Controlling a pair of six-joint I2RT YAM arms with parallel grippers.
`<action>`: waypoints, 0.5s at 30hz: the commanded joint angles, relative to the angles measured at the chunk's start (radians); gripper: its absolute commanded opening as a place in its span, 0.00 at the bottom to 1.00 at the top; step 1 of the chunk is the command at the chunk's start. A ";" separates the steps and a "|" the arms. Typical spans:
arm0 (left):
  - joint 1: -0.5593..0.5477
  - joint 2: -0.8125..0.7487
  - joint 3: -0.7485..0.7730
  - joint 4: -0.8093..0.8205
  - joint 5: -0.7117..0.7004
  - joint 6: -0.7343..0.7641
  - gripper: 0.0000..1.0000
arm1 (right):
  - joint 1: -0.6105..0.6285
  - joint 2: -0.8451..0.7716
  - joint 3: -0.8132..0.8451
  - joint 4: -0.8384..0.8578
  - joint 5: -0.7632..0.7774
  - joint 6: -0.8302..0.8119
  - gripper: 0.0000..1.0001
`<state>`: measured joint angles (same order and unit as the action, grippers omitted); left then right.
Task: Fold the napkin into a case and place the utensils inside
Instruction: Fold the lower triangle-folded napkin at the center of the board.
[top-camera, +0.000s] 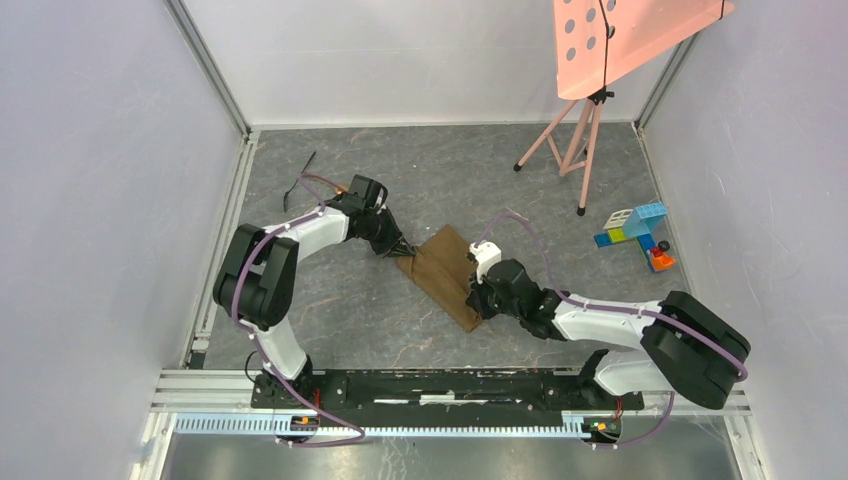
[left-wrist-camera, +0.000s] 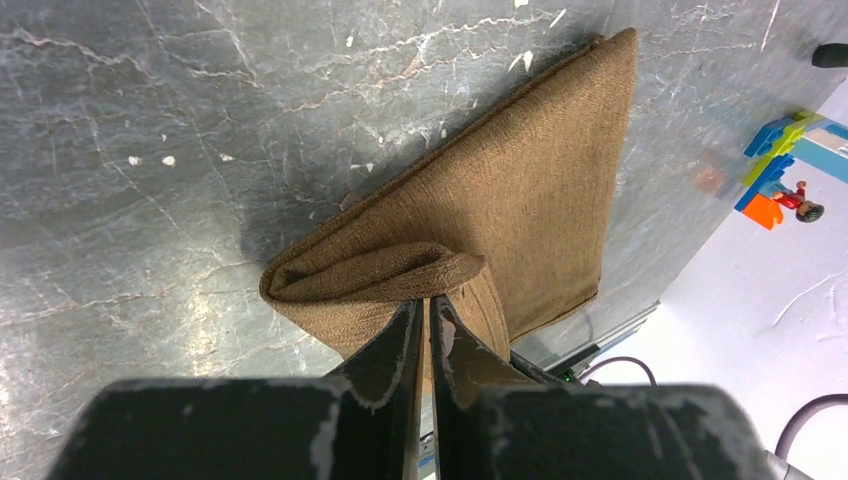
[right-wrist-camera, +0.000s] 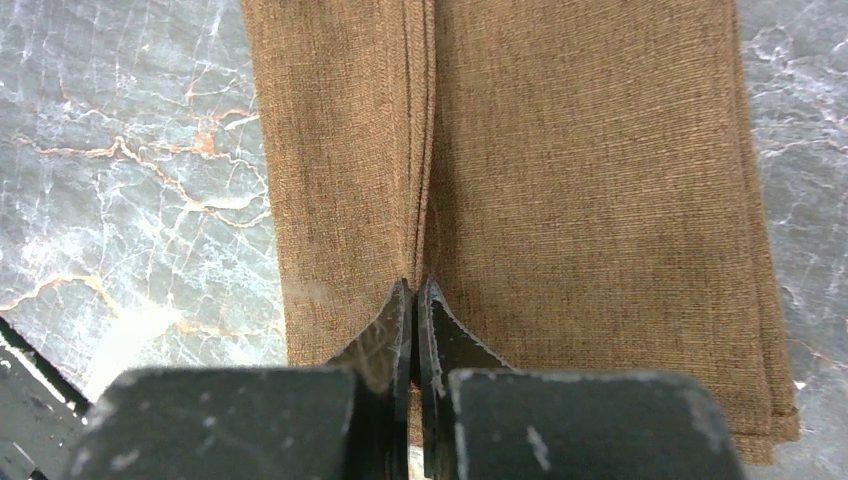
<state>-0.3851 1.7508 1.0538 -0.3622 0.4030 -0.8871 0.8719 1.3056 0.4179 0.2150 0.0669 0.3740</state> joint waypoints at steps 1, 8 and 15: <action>-0.003 0.025 0.039 0.031 0.043 0.043 0.12 | -0.004 -0.026 -0.018 0.048 -0.049 0.033 0.00; -0.004 0.064 0.040 0.042 0.040 0.060 0.12 | -0.004 -0.042 -0.049 0.047 -0.005 0.057 0.00; -0.007 0.097 0.044 0.077 0.065 0.063 0.14 | -0.004 -0.085 -0.063 0.030 0.010 0.059 0.00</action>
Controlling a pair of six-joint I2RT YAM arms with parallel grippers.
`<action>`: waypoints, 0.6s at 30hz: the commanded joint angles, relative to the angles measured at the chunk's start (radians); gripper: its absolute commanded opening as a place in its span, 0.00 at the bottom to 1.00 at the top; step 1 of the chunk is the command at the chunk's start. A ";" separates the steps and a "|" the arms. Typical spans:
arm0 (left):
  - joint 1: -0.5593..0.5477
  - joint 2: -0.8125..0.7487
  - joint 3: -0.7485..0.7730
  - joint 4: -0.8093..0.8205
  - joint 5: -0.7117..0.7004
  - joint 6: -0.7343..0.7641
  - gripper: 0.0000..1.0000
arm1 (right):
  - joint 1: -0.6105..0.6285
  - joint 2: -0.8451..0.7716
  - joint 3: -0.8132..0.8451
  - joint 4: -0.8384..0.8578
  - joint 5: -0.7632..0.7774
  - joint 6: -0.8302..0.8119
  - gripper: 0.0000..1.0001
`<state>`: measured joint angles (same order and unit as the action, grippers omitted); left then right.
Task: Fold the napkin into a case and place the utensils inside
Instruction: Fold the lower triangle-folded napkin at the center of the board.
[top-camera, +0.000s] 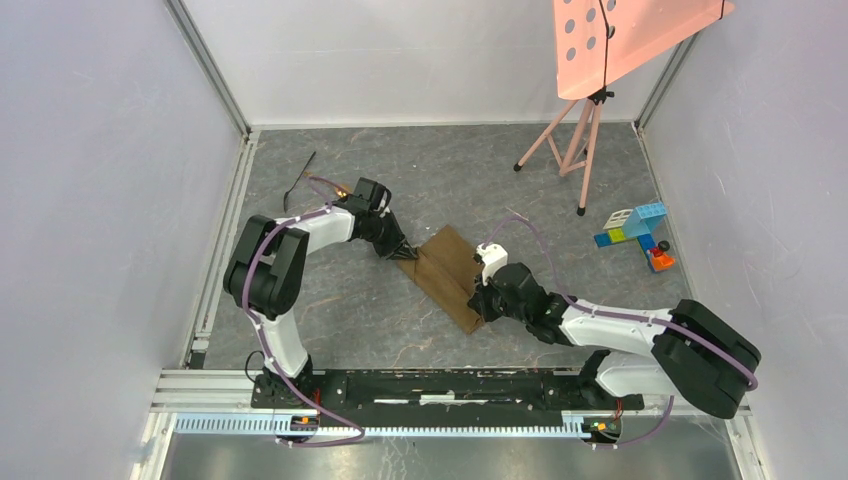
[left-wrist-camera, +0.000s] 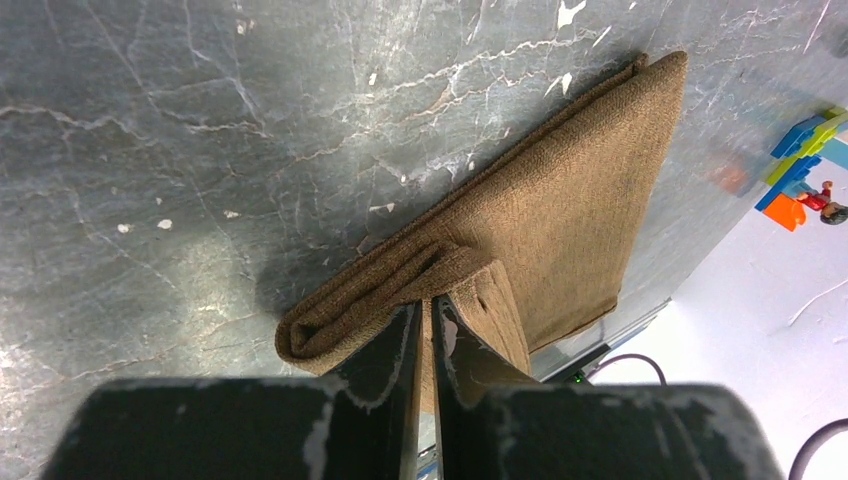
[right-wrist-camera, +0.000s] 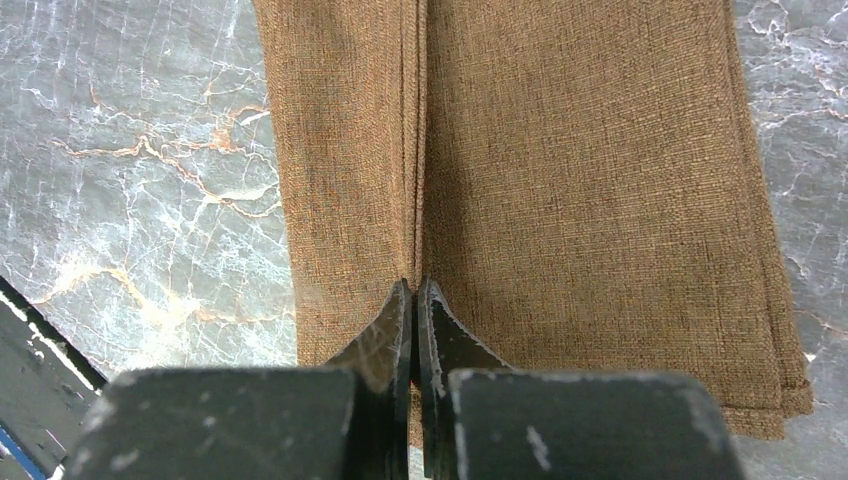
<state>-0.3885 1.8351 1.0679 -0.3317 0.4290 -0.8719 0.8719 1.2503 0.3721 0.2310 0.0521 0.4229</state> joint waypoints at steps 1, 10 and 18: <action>-0.004 0.016 0.030 0.048 0.039 0.048 0.14 | -0.004 -0.028 -0.020 0.020 0.023 0.010 0.00; -0.004 0.056 0.023 0.047 0.027 0.071 0.15 | -0.003 0.011 -0.062 0.061 0.003 0.044 0.00; -0.004 0.054 0.027 0.043 0.028 0.095 0.16 | -0.004 -0.066 -0.064 0.003 0.057 0.051 0.00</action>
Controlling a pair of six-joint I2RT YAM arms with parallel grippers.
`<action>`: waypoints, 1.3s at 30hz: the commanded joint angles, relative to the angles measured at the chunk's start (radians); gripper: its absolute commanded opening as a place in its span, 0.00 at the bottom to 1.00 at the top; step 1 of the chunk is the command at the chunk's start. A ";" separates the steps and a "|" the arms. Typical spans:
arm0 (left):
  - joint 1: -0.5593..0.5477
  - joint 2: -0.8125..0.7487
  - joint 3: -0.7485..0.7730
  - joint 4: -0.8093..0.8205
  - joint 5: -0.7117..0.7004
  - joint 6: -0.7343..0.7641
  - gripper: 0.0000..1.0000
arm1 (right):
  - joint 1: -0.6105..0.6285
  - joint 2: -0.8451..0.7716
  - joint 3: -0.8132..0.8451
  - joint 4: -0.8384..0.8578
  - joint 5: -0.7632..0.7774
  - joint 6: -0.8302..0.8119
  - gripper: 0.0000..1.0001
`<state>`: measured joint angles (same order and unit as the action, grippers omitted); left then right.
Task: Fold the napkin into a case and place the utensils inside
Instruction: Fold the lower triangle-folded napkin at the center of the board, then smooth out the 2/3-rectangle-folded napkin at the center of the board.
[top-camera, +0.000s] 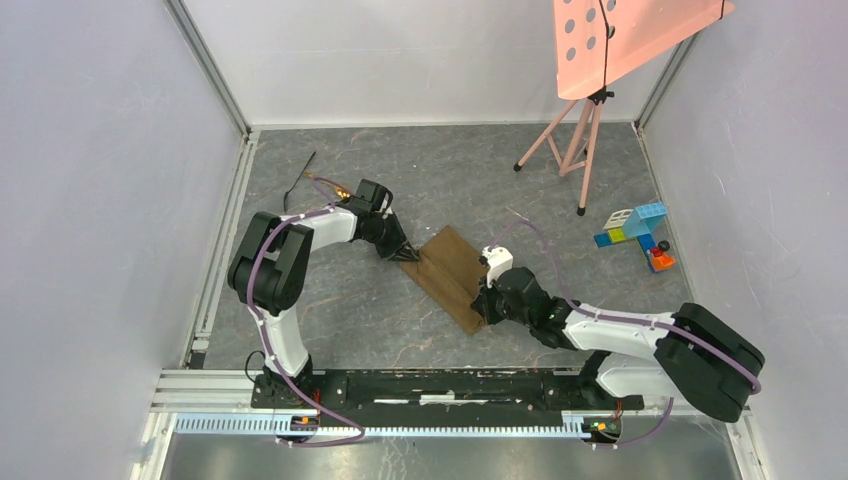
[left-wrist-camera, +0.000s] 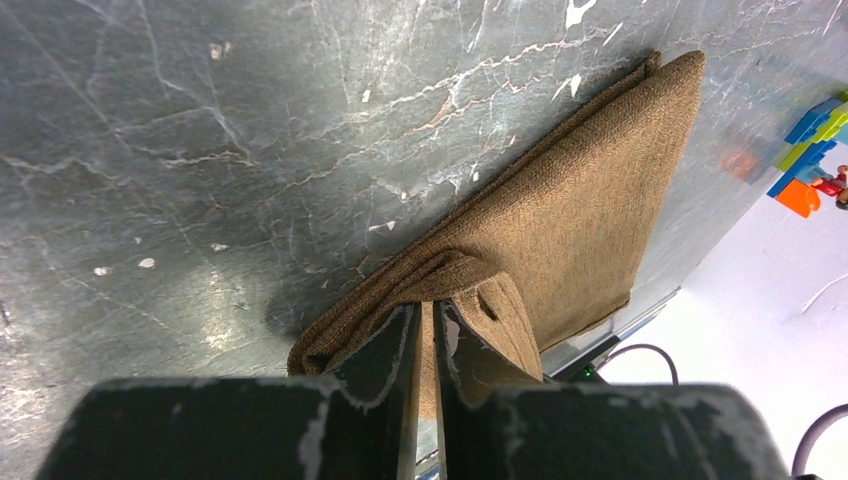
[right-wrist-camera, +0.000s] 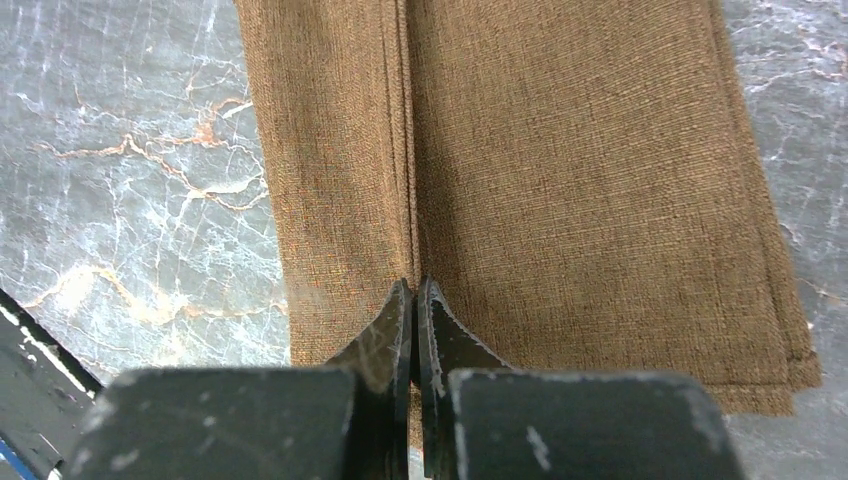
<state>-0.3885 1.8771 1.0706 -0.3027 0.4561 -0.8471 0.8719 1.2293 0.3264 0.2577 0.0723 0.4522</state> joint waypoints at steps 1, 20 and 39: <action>-0.004 0.009 0.025 0.013 0.001 0.072 0.16 | -0.004 -0.052 -0.031 -0.011 0.032 0.028 0.00; -0.005 0.028 -0.004 0.001 0.017 0.089 0.12 | -0.037 0.361 0.420 0.176 -0.471 -0.151 0.74; -0.006 0.080 0.034 -0.071 -0.030 0.124 0.10 | -0.128 0.493 0.138 0.525 -0.746 -0.040 0.71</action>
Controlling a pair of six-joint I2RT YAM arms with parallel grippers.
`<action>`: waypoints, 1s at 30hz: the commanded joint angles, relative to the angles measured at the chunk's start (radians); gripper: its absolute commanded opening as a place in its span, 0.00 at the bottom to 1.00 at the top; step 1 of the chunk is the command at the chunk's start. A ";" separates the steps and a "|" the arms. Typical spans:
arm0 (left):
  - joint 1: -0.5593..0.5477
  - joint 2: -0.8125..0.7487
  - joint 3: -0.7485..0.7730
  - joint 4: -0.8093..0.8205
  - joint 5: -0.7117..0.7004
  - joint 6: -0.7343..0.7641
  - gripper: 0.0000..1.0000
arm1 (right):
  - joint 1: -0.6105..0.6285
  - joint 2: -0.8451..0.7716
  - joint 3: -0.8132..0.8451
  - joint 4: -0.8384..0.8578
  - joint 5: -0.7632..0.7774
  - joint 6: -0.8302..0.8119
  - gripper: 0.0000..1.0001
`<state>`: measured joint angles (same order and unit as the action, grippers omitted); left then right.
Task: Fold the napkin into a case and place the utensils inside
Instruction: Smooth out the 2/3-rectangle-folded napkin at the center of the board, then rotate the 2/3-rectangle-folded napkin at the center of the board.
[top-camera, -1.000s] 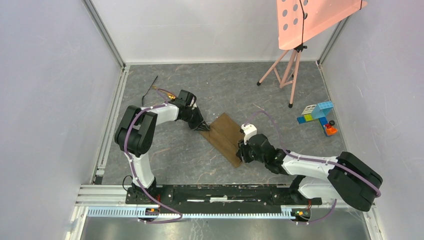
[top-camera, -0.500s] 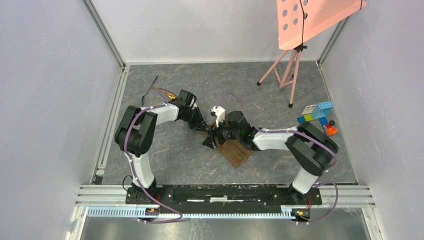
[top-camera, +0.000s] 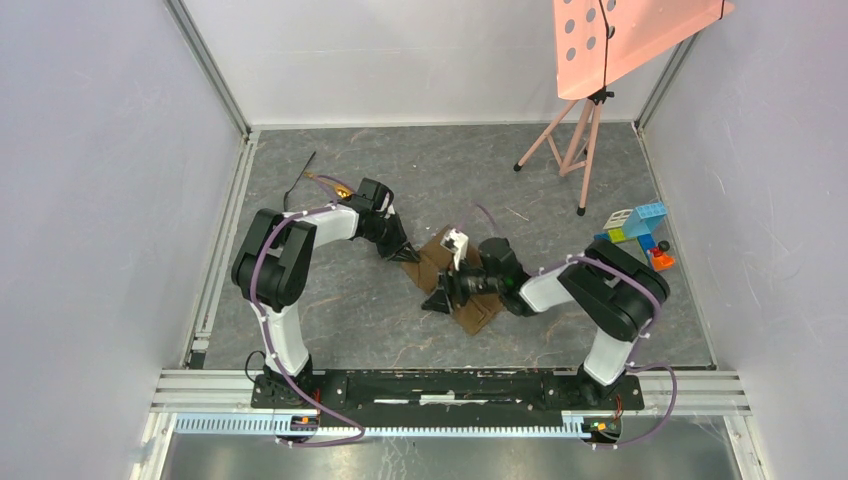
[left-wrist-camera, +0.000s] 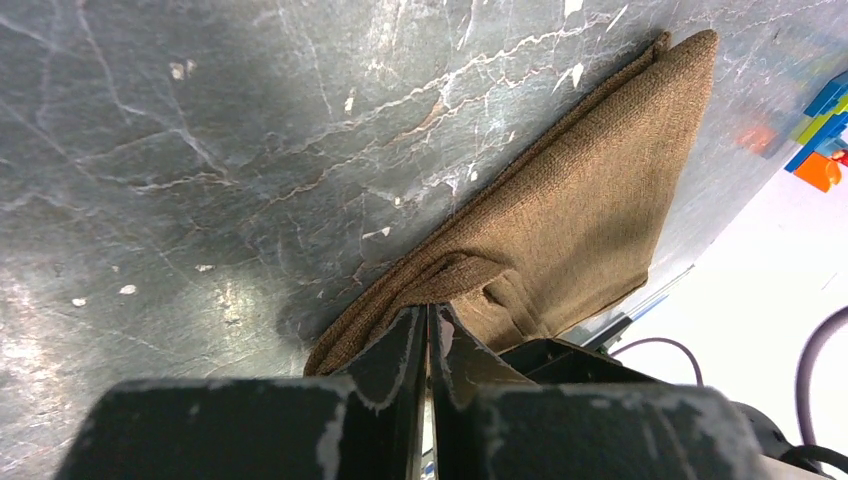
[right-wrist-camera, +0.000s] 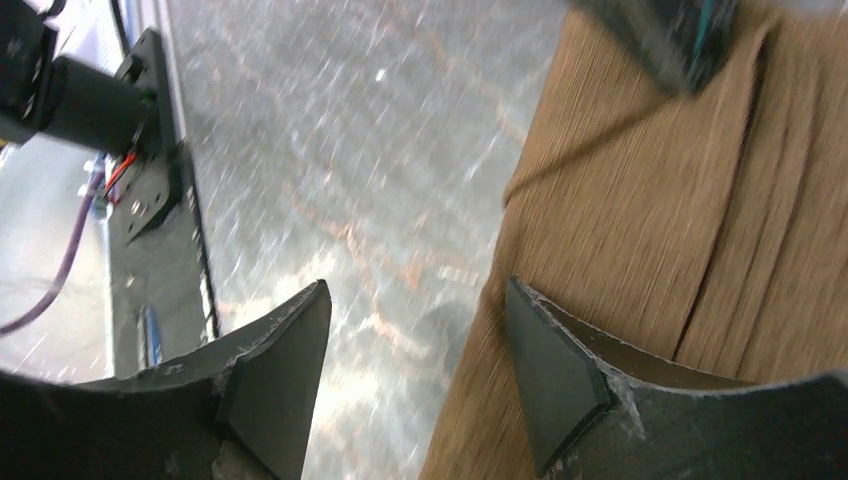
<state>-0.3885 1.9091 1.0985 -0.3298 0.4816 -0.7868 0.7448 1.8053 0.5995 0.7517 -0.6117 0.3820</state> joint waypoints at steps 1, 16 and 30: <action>-0.005 0.051 0.007 -0.045 -0.058 0.063 0.10 | -0.002 -0.106 -0.165 0.043 -0.068 0.040 0.71; -0.010 0.041 0.040 -0.062 -0.044 0.075 0.10 | -0.004 -0.616 -0.499 -0.237 0.020 0.052 0.69; -0.043 -0.164 0.161 -0.242 -0.006 0.169 0.28 | -0.104 -0.503 -0.051 -0.608 0.250 -0.094 0.34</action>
<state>-0.4301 1.8603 1.2098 -0.4911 0.4904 -0.7071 0.6605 1.2026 0.4820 0.2111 -0.4152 0.2985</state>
